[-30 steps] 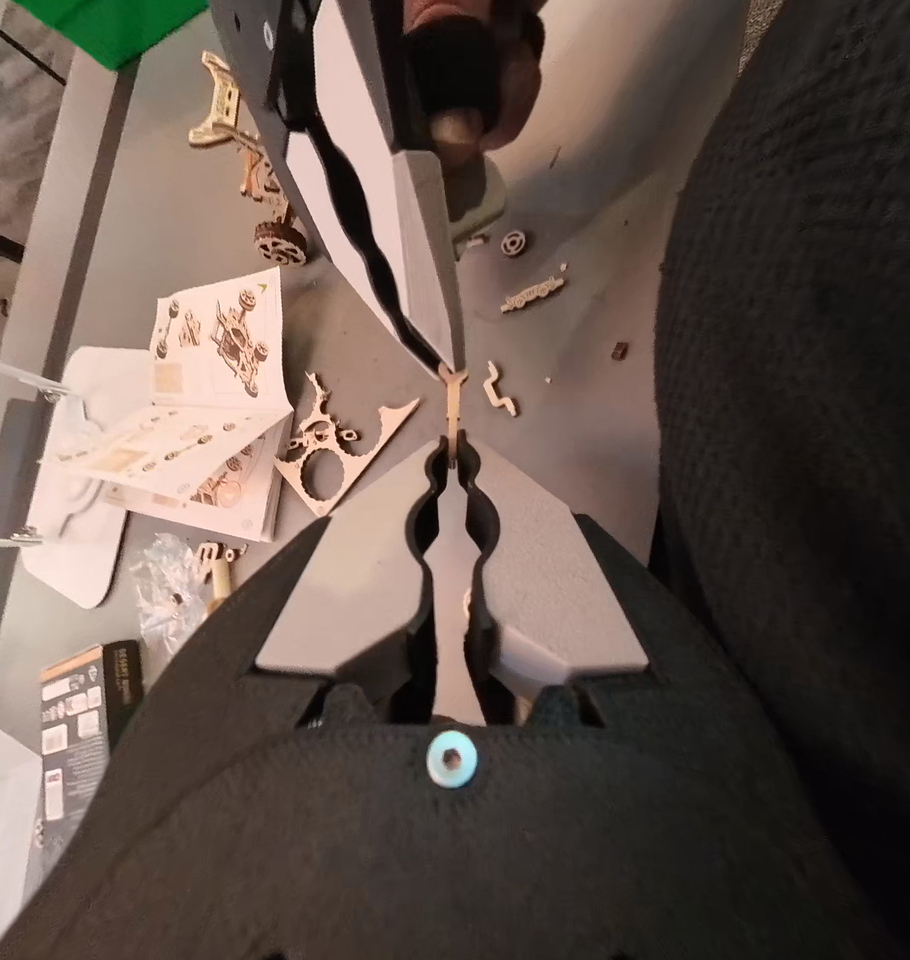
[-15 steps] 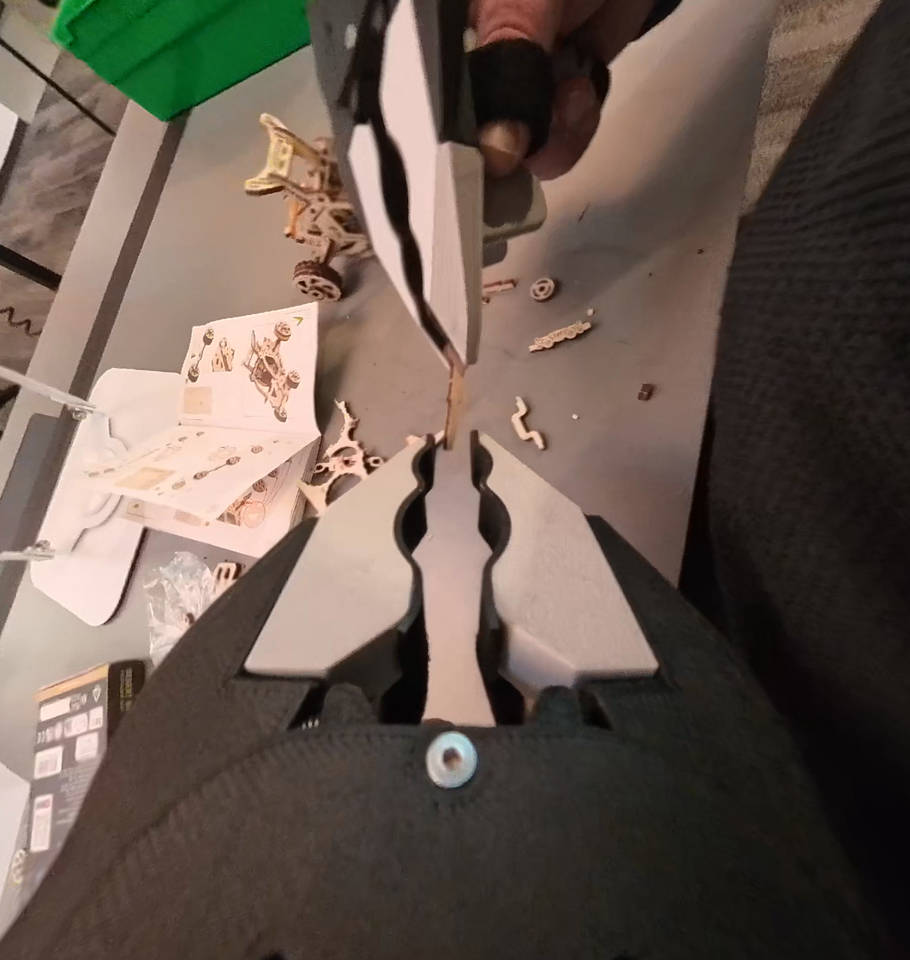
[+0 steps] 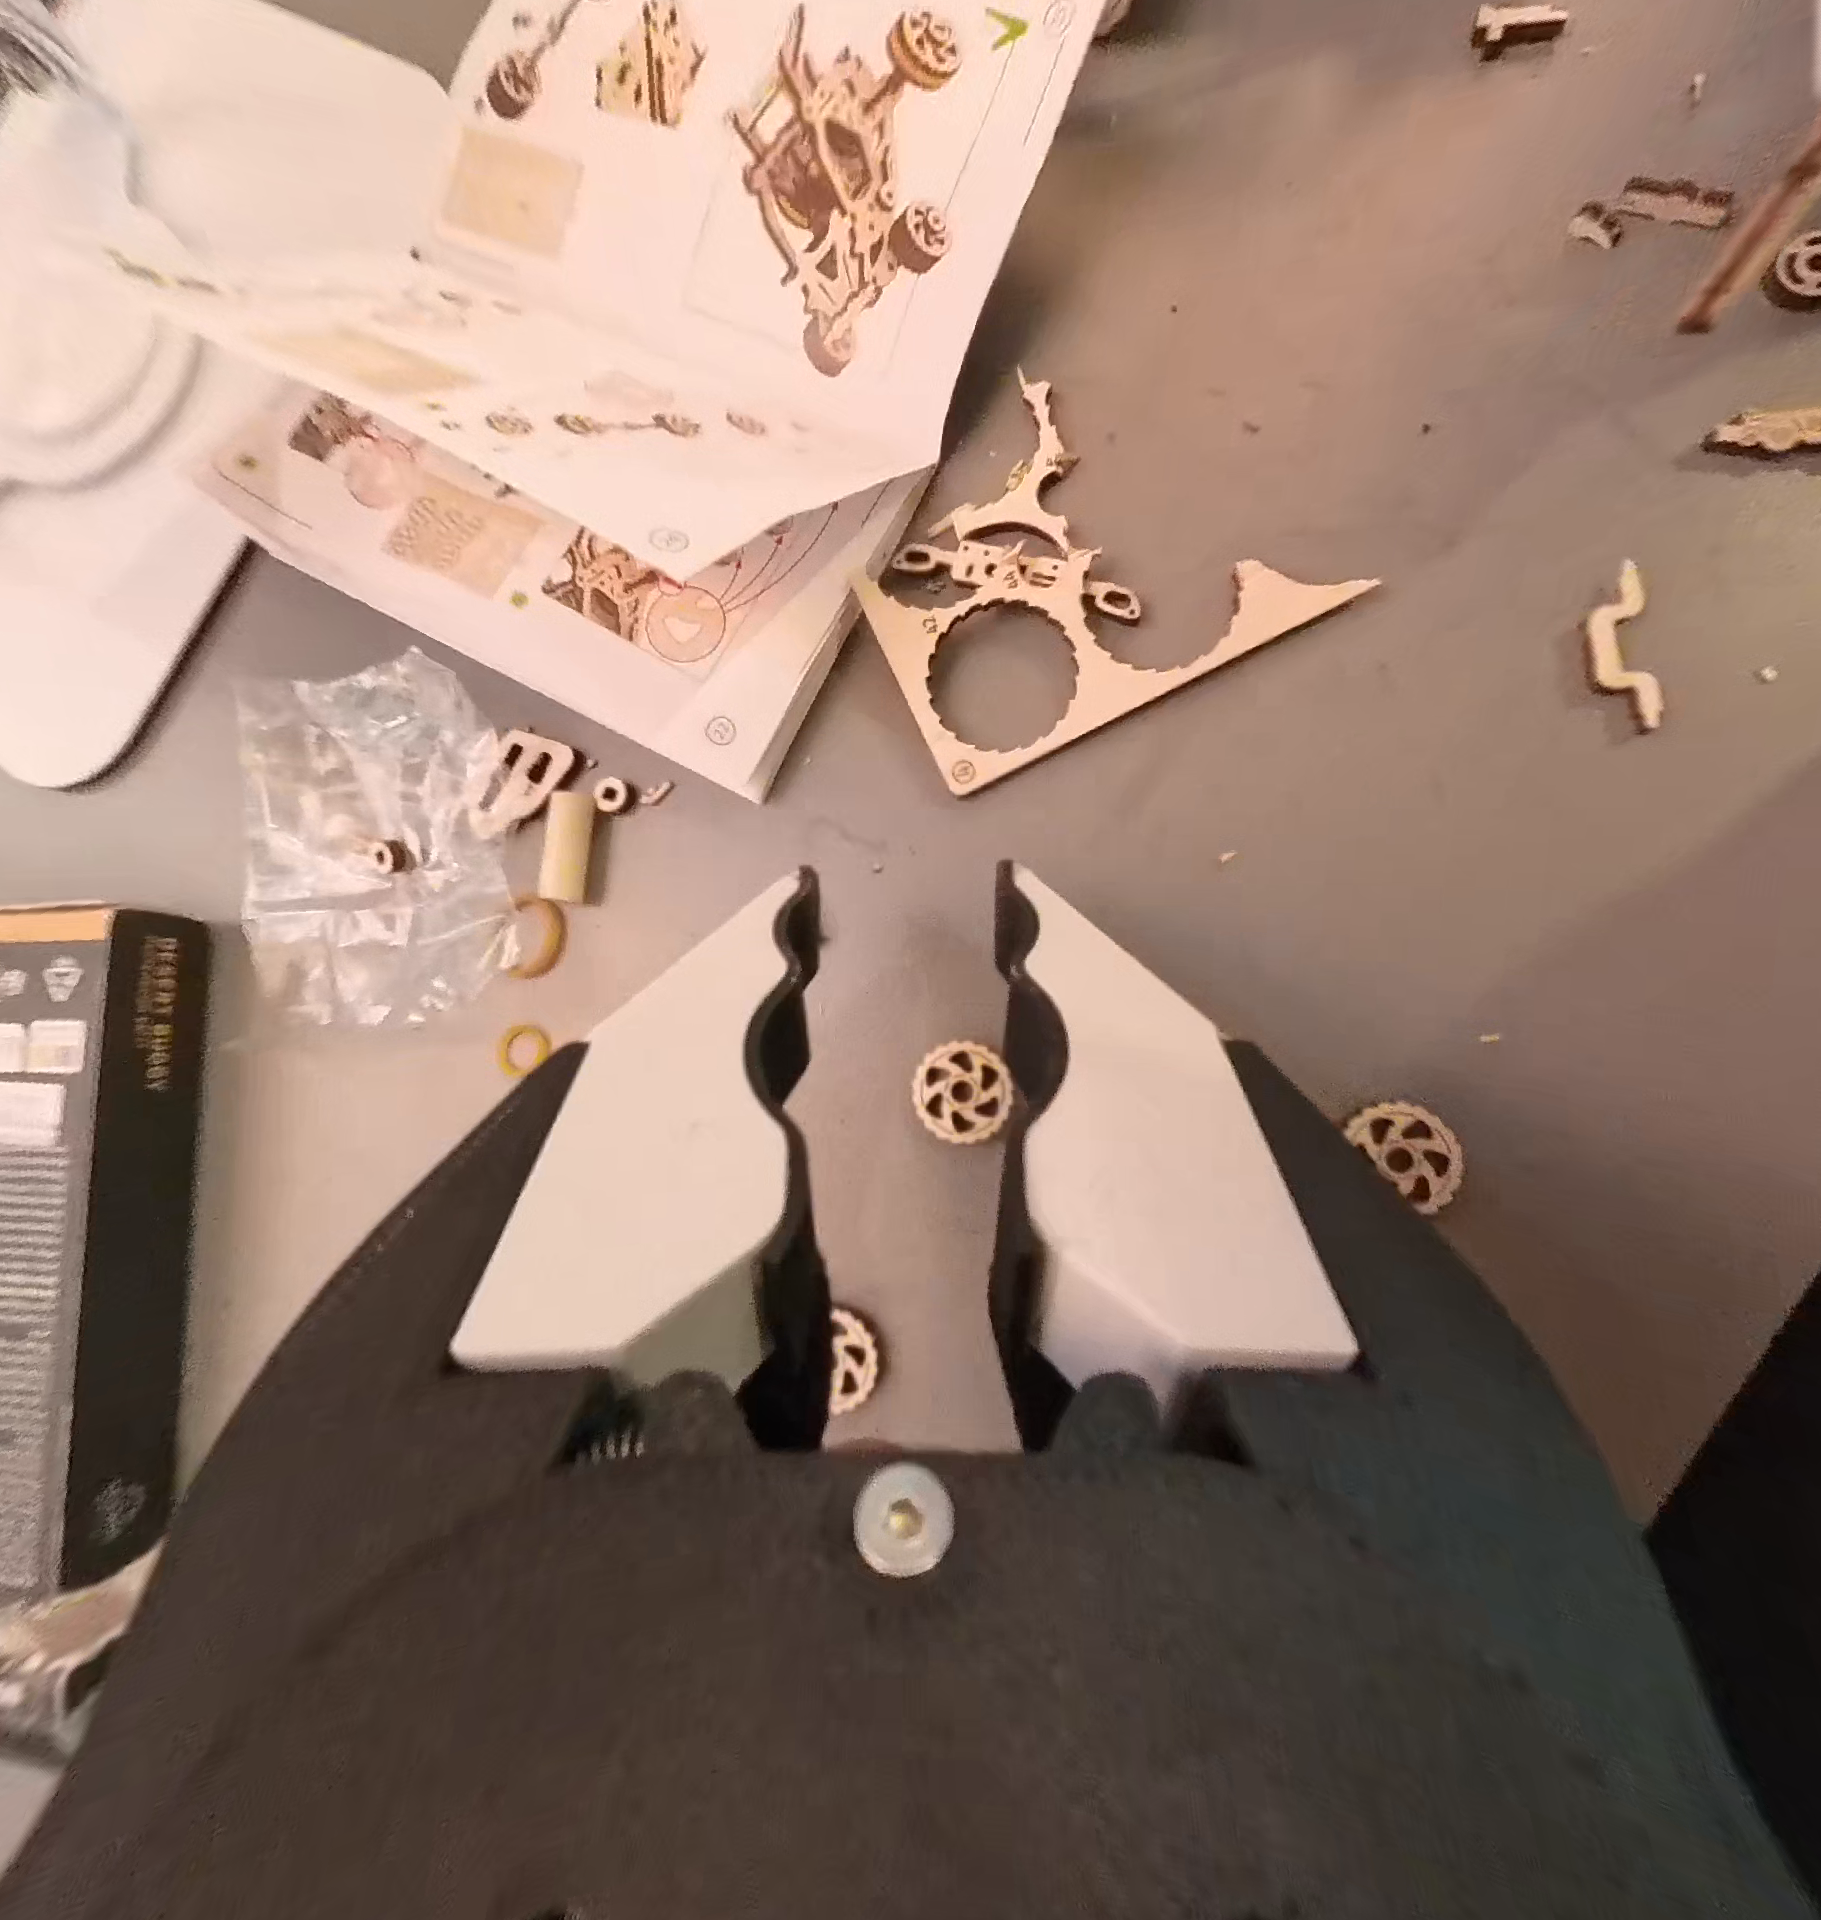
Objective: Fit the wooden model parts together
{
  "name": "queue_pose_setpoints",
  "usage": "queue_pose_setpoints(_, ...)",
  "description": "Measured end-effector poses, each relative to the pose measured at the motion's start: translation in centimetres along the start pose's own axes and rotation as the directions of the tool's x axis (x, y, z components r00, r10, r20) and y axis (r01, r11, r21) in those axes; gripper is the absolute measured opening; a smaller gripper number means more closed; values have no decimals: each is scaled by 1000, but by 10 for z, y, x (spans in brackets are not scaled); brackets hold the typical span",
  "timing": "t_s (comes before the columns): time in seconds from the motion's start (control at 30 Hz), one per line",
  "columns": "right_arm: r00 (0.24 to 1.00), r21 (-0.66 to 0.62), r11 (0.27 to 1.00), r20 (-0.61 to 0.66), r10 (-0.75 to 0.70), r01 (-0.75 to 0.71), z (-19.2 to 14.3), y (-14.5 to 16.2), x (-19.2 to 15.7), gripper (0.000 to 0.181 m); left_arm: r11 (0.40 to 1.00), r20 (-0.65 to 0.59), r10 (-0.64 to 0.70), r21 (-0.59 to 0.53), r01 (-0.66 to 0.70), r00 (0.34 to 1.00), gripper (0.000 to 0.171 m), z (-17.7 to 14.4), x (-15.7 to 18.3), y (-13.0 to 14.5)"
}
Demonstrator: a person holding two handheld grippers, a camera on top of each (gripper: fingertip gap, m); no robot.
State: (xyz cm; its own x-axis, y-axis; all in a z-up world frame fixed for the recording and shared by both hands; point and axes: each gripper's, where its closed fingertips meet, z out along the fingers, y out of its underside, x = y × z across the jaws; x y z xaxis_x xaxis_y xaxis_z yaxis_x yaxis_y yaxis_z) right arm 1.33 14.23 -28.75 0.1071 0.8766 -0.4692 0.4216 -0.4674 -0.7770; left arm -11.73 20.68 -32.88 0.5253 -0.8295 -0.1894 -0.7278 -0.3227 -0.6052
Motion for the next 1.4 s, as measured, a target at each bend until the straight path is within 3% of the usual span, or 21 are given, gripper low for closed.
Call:
queue_pose_setpoints(0.13, 999, 3, 1000, -47, -13, 13, -3, 3, 8, 1, 998, -42, -7, -67, 4, 999, 30, 21, 4, 7)
queue_pose_setpoints(0.3, 992, -10, 998, -110, -68, 68, -6, 4, 19, 1, 998, -104, -65, -33, 62, 992, 30, 32, 17, -8)
queue_pose_setpoints(0.53, 993, 38, 996, -98, -73, 77, -8, 2, 24, 1, 996, -222, -88, -16, 87, 971, 32, 35, 51, -23)
queue_pose_setpoints(0.7, 988, 67, 991, -111, -109, 117, -10, -1, 29, 1, 991, -227, -125, 18, 132, 966, 33, 28, 50, -26)
queue_pose_setpoints(1.1, 932, 126, 928, -149, -331, 350, -6, -18, 27, 1, 984, -147, -178, -13, 178, 973, 34, 17, 29, -9)
queue_pose_setpoints(1.4, 929, 186, 911, -114, -353, 369, -12, -22, 19, 1, 982, -37, -185, -34, 184, 982, 34, 10, -10, 2)
